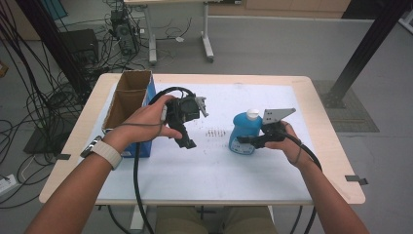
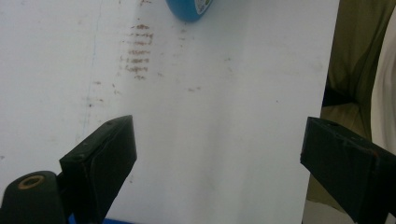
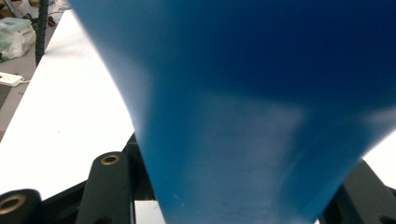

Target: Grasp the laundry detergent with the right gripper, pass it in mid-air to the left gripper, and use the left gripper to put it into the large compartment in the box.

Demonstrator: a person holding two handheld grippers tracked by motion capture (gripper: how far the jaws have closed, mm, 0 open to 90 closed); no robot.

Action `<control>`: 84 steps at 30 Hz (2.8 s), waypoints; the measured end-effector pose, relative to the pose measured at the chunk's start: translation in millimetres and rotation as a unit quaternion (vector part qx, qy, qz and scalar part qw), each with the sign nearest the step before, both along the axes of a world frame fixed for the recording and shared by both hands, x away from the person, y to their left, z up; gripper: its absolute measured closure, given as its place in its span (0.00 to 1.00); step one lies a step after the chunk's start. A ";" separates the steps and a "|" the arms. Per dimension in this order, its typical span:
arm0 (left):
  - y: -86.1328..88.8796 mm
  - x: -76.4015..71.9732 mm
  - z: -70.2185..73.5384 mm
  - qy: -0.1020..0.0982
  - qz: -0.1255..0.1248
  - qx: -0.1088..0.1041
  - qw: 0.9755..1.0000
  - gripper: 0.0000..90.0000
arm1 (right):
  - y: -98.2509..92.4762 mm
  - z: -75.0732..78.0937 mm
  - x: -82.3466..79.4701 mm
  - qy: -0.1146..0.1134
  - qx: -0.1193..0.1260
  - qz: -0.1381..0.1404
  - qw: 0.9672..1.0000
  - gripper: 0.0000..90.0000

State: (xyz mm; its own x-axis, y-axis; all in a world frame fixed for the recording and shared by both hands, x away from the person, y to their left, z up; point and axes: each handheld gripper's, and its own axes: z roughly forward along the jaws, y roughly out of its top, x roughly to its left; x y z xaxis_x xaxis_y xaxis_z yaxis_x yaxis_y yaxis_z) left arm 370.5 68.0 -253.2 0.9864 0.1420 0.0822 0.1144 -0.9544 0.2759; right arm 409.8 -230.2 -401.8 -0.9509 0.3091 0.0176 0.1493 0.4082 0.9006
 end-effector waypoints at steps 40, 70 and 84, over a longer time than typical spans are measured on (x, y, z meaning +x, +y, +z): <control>0.6 -8.2 14.7 -0.004 0.021 -0.008 1.000 0.10 | 0.0 17.5 -10.0 -0.003 -0.001 0.019 1.000 0.48; -19.8 -28.3 43.4 0.001 0.008 -0.015 1.000 0.08 | 20.0 55.3 -37.1 -0.006 -0.003 0.096 0.995 0.48; -29.3 -31.4 48.3 0.003 -0.004 -0.019 1.000 0.07 | 33.1 62.0 -43.9 -0.009 -0.006 0.129 0.992 0.48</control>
State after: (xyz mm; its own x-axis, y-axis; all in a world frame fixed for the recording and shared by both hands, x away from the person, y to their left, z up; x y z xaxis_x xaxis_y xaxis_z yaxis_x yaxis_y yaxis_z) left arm 339.1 38.7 -205.0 0.9879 0.1375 0.0713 0.1089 -0.9438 0.3120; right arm 365.9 -197.1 -339.8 -0.9985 0.0548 -0.0024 0.0221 0.4405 0.8975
